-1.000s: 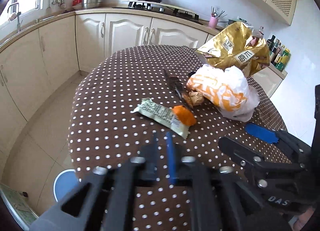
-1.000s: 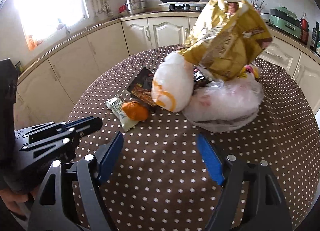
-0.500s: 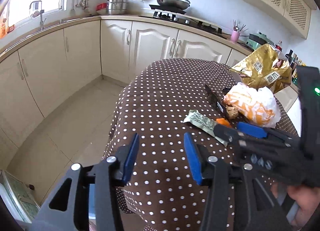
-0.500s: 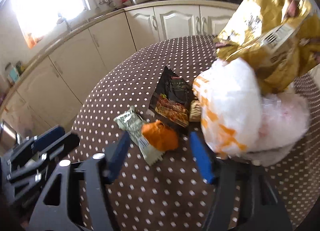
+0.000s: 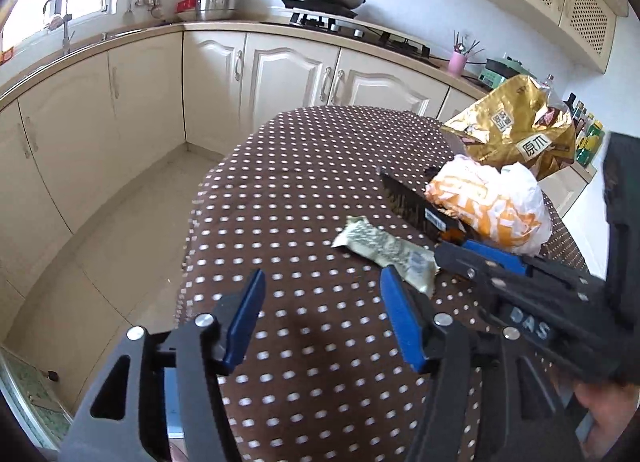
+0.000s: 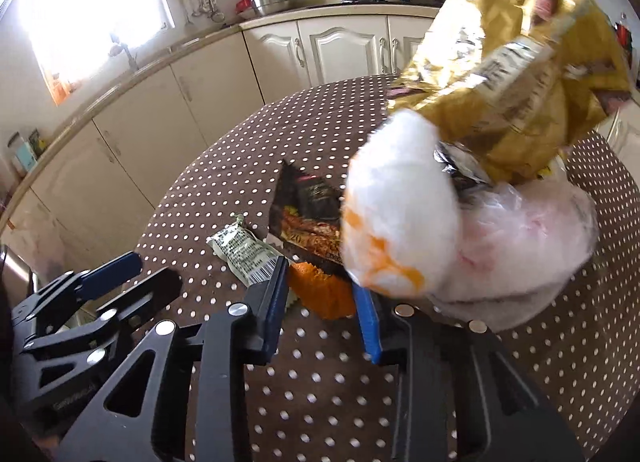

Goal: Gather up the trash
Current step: 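Grasp the green snack wrapper with the left tool while the right tool grasps orange peel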

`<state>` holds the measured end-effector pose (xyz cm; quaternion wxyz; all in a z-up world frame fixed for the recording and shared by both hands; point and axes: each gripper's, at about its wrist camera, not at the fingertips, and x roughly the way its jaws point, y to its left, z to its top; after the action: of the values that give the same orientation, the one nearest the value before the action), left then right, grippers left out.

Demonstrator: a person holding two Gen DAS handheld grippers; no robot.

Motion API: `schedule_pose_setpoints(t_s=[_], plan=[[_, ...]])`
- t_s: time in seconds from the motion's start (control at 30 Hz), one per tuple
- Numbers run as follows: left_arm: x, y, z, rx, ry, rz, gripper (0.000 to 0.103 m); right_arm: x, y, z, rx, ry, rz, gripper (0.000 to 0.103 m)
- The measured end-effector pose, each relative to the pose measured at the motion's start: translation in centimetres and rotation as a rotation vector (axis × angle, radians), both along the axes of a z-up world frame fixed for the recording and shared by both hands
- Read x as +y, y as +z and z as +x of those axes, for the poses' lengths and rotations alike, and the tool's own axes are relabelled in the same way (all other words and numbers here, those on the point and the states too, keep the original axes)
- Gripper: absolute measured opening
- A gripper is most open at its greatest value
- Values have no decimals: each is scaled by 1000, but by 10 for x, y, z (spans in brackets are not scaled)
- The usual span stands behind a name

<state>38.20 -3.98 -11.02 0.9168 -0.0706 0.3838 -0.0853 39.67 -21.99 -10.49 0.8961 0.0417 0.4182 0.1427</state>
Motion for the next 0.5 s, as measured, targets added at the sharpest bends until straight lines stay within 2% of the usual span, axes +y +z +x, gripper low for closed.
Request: schedule_pose_setpoints(t_s=[0.1,0.3,0.4,0.5], plan=[[-14,-3,9,20,9,11,60,-11,0,-4,-9,-15,2,30],[-46,-9,27,55,14,44,60,-36,-2,-1,3,-48,89,30],[-59,-10,39,71,39,90,60,-41,-2,2,11,-56,120,30],[-67,-10,50,100,37,124,65,-48,-2,3,12,-70,136,30]])
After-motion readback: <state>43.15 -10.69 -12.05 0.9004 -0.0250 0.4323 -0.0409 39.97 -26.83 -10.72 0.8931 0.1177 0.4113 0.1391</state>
